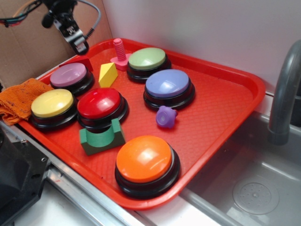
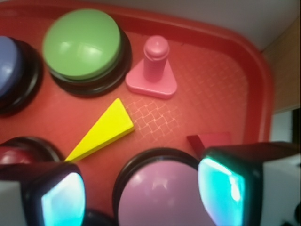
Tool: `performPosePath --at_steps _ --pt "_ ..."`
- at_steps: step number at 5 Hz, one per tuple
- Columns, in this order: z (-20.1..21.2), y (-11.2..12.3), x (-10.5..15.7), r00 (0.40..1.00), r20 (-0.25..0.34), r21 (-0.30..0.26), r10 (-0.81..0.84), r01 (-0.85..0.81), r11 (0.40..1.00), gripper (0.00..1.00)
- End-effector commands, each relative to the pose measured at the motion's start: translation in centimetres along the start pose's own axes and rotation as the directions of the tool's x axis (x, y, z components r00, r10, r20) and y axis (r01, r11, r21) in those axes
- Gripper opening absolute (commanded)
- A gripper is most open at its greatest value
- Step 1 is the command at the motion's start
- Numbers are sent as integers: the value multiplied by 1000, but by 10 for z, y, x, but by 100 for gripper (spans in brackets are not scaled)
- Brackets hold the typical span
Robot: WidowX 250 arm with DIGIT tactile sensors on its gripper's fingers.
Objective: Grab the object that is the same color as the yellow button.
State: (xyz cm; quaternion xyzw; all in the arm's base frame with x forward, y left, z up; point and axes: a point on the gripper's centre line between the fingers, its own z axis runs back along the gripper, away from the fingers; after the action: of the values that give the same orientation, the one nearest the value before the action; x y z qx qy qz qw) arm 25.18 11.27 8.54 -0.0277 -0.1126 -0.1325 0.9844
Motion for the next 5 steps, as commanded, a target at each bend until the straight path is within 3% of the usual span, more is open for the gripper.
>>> performPosePath --at_steps 1,2,5 --pt "-15 -9 28 999 23 25 -26 26 999 100" --pt "-21 -17 37 999 22 28 -49 48 998 100" --pt "-46 -23 32 999 -11 21 -44 44 999 100"
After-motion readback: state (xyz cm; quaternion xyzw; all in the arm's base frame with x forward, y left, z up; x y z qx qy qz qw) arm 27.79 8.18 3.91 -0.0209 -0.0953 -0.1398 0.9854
